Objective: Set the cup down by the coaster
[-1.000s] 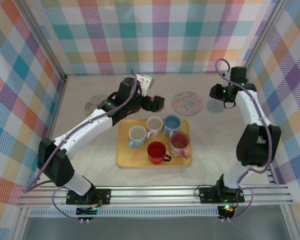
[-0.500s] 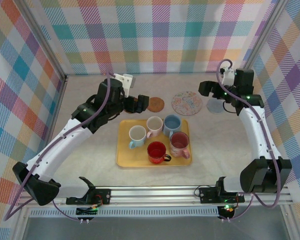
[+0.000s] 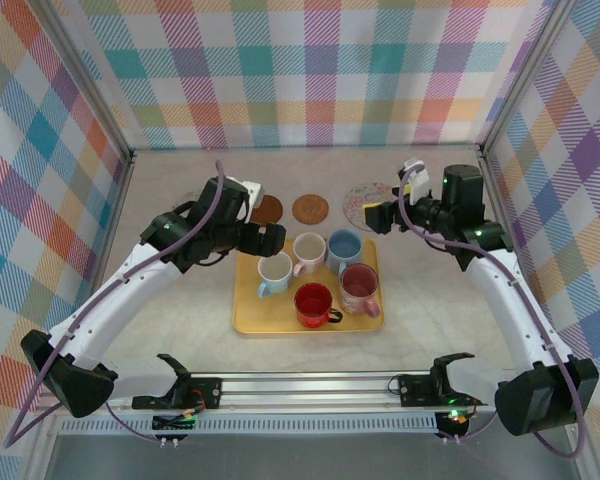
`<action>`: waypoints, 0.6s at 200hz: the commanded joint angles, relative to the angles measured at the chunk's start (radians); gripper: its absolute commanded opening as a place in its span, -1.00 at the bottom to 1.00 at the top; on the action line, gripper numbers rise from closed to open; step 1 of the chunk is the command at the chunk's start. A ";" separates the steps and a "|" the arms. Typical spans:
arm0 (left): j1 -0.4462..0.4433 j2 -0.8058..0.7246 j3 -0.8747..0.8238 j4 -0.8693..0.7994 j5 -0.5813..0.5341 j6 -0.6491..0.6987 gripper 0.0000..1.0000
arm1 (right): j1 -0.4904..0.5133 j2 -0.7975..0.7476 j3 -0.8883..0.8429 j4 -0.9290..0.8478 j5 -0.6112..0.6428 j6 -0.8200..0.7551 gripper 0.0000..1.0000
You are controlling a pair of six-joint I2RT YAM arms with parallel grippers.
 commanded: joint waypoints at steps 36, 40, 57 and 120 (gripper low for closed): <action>-0.013 -0.033 -0.118 -0.077 0.090 -0.044 0.99 | 0.147 -0.015 -0.056 0.035 -0.078 -0.157 0.98; -0.013 -0.032 -0.127 -0.080 0.089 -0.048 1.00 | 0.157 -0.014 -0.059 0.036 -0.081 -0.160 0.98; -0.015 -0.032 -0.159 -0.098 0.095 -0.058 1.00 | 0.190 -0.016 -0.089 0.058 -0.111 -0.180 0.98; -0.016 0.010 -0.251 -0.099 0.137 -0.058 0.91 | 0.269 0.019 -0.140 0.078 -0.179 -0.206 0.97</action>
